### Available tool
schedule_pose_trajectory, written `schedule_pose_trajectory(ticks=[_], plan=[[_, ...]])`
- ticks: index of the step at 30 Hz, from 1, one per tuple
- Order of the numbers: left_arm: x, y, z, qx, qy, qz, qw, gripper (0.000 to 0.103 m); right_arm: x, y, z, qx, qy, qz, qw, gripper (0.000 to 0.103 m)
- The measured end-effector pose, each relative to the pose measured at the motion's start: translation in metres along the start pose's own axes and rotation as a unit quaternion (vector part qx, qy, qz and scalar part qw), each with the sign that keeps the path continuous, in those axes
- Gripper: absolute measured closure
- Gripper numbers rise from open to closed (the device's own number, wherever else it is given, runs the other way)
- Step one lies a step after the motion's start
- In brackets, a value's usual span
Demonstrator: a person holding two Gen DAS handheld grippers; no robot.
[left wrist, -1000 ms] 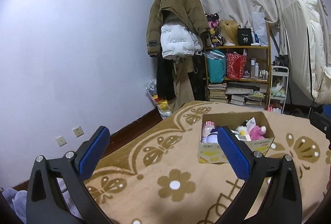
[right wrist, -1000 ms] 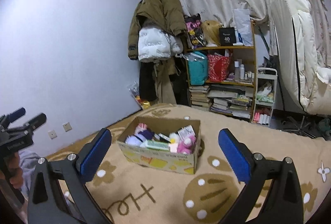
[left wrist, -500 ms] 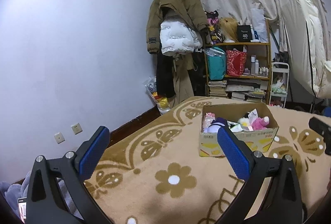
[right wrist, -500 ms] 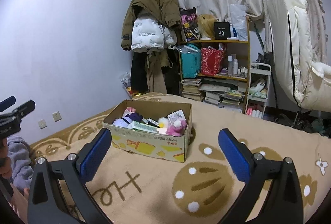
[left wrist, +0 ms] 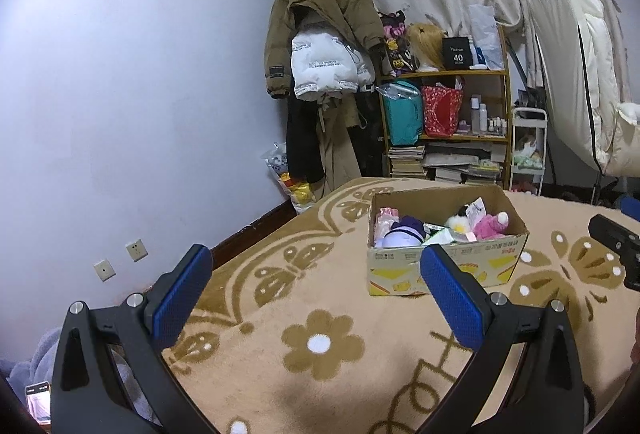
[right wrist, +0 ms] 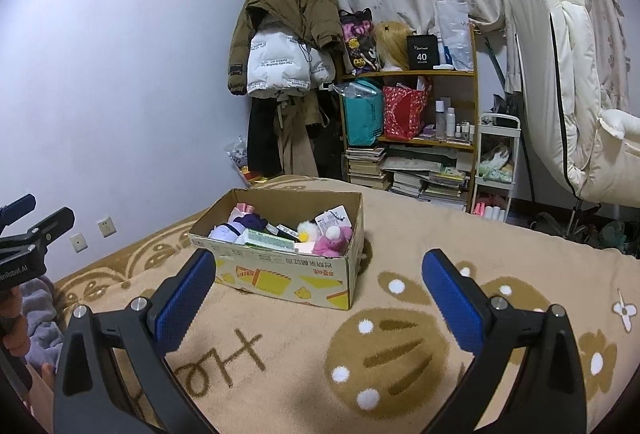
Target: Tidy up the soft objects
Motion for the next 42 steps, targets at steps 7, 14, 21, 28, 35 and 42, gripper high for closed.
schedule_pose_trajectory(ticks=[7, 14, 21, 28, 35, 42], plan=[[0.004, -0.006, -0.002, 0.005, 0.012, 0.001, 0.9999, 0.000, 0.007, 0.003, -0.003, -0.006, 0.007, -0.002, 1.000, 0.000], [0.006, -0.002, -0.003, -0.002, 0.018, -0.002, 0.9998, 0.000, 0.008, 0.005, -0.004, -0.006, 0.007, -0.004, 1.000, 0.000], [0.008, -0.004, -0.002, 0.004, 0.018, -0.003, 0.9998, 0.000, 0.009, 0.005, -0.004, -0.007, 0.007, -0.004, 1.000, 0.000], [0.009, -0.006, -0.003, 0.009, 0.020, -0.007, 0.9997, 0.000, 0.009, 0.005, -0.005, -0.007, 0.007, -0.005, 1.000, 0.000], [0.010, -0.010, -0.003, 0.020, 0.026, -0.008, 0.9994, 0.000, 0.010, 0.004, -0.006, -0.008, 0.007, -0.005, 1.000, 0.000], [0.010, -0.010, -0.003, 0.021, 0.028, -0.011, 0.9993, 0.000, 0.010, 0.004, -0.006, -0.008, 0.007, -0.005, 1.000, 0.000]])
Point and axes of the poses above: each gripper's, at about its wrist camera, not at the fingertips, and x roughly the way its jaws point, y to its left, z to its top, the point moved 5 cm from there along x, roughly the way its jaws point, and after that the axes turned 13 degrees about y, right-handed, at the moved point
